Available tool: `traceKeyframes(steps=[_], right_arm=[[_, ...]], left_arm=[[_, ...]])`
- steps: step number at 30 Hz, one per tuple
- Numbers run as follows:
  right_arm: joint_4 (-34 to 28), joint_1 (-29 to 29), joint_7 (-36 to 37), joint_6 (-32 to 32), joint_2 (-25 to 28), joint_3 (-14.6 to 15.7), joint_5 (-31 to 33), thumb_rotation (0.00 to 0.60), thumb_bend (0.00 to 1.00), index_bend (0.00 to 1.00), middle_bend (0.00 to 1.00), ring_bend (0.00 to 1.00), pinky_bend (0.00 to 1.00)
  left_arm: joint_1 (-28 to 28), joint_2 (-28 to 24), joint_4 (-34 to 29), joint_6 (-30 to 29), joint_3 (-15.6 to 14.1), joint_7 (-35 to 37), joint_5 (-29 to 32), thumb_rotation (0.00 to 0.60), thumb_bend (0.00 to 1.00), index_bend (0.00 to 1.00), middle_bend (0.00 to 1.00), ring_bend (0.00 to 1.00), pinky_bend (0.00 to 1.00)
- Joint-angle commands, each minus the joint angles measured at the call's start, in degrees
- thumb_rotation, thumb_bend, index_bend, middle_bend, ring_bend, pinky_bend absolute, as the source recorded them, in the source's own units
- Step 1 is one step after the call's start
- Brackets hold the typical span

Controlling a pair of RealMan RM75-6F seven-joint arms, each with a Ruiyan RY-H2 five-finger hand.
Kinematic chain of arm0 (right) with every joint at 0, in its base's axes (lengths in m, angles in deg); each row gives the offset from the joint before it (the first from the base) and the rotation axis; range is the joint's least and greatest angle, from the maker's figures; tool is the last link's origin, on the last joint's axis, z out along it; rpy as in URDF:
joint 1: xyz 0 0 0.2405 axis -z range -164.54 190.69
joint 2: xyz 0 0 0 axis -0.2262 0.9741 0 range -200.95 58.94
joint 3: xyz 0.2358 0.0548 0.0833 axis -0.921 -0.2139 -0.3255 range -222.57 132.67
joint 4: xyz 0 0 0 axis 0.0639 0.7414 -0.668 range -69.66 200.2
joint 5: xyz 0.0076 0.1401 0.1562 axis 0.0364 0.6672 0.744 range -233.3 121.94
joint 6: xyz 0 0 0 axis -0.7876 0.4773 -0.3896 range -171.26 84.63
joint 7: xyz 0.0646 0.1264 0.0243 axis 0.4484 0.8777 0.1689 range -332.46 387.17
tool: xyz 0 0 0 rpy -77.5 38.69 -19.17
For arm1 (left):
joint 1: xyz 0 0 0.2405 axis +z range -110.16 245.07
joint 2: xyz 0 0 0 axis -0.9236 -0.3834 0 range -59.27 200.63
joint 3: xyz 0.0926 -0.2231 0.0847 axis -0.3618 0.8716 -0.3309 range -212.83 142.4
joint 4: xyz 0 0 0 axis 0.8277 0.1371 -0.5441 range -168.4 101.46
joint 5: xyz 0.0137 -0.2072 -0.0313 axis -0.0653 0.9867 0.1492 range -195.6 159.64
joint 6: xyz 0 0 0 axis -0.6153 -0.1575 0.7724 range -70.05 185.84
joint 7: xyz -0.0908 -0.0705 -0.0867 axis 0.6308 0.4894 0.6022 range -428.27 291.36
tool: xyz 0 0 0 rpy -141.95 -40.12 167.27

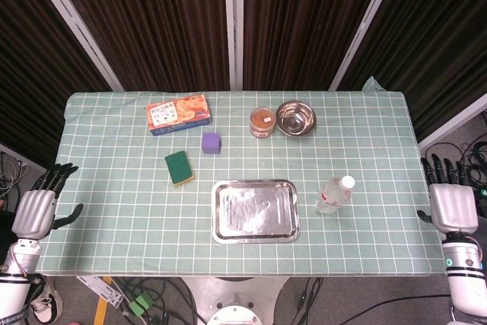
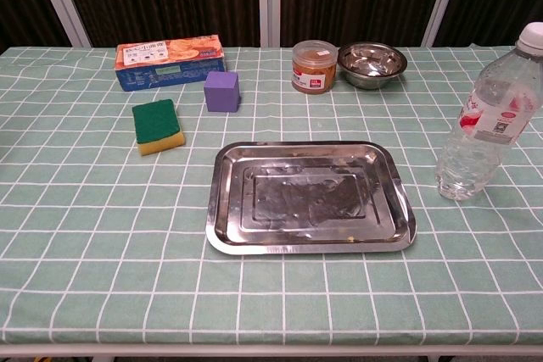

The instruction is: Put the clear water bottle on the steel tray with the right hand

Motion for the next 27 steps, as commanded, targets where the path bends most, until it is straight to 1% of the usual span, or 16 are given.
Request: traceKeyframes(steps=[1,7,10,13,16,17,20,23,24,27], right_arm=[[1.34,0.23,1.09,-0.75,-0.72,-0.24,0.1,0.6,0.0,0.0,0.0,0.0,0.0],[1.97,-0.19,3.86,-2.21,-1.38,-0.28,-1.72,0.6,0.0,0.0,0.0,0.0,0.0],[2.1,-0.48,7.61,-3.15,-1.94,-0.38,-3.52,0.6,0.0,0.0,0.01,0.0,0.0],[2.65,-0.64,16.33,-4.66,-3.08,-1.02,-5.32,0.6,0.0,0.0,0.01,0.0,0.0],[3.08,-0.61,29.36,-6.89,-4.1,-1.81,-7.03,0.6,0.0,0.0,0.01,0.0,0.0],[3.24,-0.54,34.86,-7.82,-4.42,-2.08,-7.63,0.6,0.0,0.0,0.01,0.0,0.0],[3.44,-0.37,48.02,-10.51,-5.24,-1.98,-9.38,0.6,0.0,0.0,0.0,0.0,0.0],[4.71,-0.32,56.87,-12.08,-6.61,-1.19,-11.77,0.6,0.0,0.0,0.0,0.0,0.0],[5.53,-0.36,58.78,-12.08,-7.36,-0.94,-12.76,0.6,0.0,0.0,0.0,0.0,0.0],[9.21,-0.65,66.0,-11.62,-10.64,-0.04,-16.36,0.6,0.0,0.0,0.0,0.0,0.0]], left_arm=[[-0.19,0.13,0.18,0.18,0.16,0.18,0.11,0.6,0.32,0.19,0.21,0.11,0.19],[-0.24,0.14,-0.31,0.03,0.04,-0.26,-0.16,0.6,0.32,0.18,0.21,0.11,0.19],[-0.22,-0.02,-0.53,0.13,0.01,-0.43,-0.03,0.6,0.32,0.19,0.21,0.11,0.19],[-0.28,-0.01,-0.49,0.33,0.02,-0.24,0.08,0.6,0.32,0.19,0.21,0.11,0.19],[-0.46,-0.08,-0.5,0.59,-0.02,-0.2,0.01,0.6,0.32,0.18,0.21,0.11,0.19],[-0.52,-0.08,-0.47,0.68,0.02,-0.14,0.06,0.6,0.32,0.18,0.21,0.11,0.19],[-0.56,0.15,-0.32,0.93,0.02,0.49,0.26,0.6,0.32,0.18,0.21,0.11,0.19],[-0.64,0.63,0.0,1.02,-0.08,0.7,0.13,0.6,0.32,0.19,0.21,0.11,0.19],[-0.69,0.73,0.05,0.99,-0.11,0.64,-0.02,0.6,0.32,0.19,0.21,0.11,0.19],[-0.87,1.1,0.69,0.55,-0.22,-0.09,-0.74,0.6,0.32,0.19,0.21,0.11,0.19]])
